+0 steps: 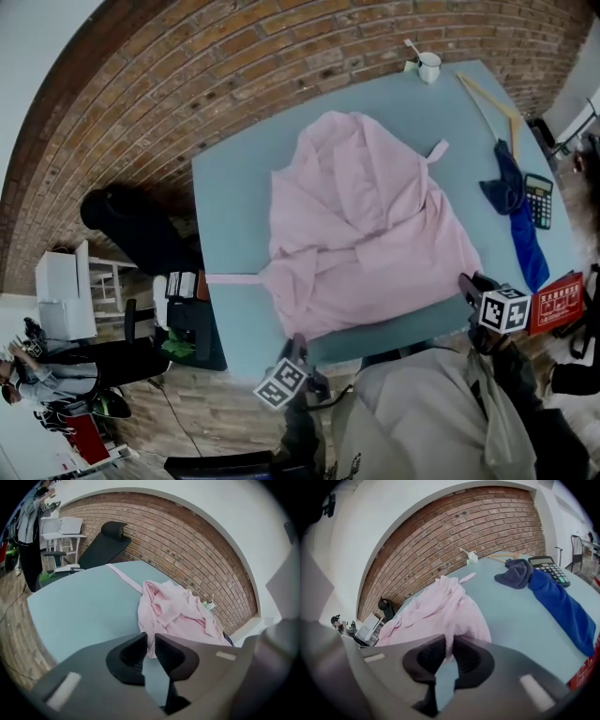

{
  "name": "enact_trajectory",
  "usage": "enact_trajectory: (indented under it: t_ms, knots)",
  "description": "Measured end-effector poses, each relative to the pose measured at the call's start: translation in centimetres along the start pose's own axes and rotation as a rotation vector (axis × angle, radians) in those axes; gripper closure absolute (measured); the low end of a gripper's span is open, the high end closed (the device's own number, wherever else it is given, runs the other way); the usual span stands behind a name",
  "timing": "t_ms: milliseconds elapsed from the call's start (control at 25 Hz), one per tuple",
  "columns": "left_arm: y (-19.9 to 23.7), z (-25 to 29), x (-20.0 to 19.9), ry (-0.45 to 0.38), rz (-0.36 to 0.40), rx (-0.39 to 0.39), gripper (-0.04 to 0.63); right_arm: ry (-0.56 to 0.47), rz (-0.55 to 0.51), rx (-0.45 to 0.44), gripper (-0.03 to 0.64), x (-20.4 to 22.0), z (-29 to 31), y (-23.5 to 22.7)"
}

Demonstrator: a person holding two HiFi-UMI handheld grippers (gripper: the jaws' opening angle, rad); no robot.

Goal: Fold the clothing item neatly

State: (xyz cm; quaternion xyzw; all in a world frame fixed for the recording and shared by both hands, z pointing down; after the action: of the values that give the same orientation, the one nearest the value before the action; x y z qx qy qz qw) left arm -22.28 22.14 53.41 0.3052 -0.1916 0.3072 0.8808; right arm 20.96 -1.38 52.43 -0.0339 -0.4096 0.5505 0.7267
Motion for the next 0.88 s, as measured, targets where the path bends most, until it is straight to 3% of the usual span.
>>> enact_trajectory:
  t_ms: [320, 480, 680, 880]
  knots:
    - [-1.2, -3.5, 5.6, -0.013, -0.02, -0.017, 0.537, 0.052, -0.021, 0.012, 0.574, 3.7, -4.7, -2.3]
    - [-2.0, -6.0, 6.1, -0.042, -0.004, 0.011, 0.537, 0.051, -0.101, -0.009, 0.572, 3.2, -6.7, -1.9]
    - [-5.3, -7.4, 0.8, -0.168, 0.044, 0.113, 0.538, -0.009, -0.244, -0.074, 0.575, -1.4, -7.7, 0.8]
    - [-8.3, -6.3, -7.1, -0.331, 0.019, 0.181, 0.538, -0.108, -0.389, -0.114, 0.589, -8.6, -6.7, 4.1]
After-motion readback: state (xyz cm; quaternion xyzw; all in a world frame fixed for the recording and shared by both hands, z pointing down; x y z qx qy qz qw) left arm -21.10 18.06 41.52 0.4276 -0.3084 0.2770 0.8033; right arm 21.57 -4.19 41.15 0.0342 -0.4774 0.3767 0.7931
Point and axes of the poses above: the fingertips, and each gripper's own axes: z forward along the fingers, y to its left, x out of its underside, the point moved 7 cm from there along -z, backward along the fingers, and after that the axes turned 3 degrees about -x, right-handed, at the moved point
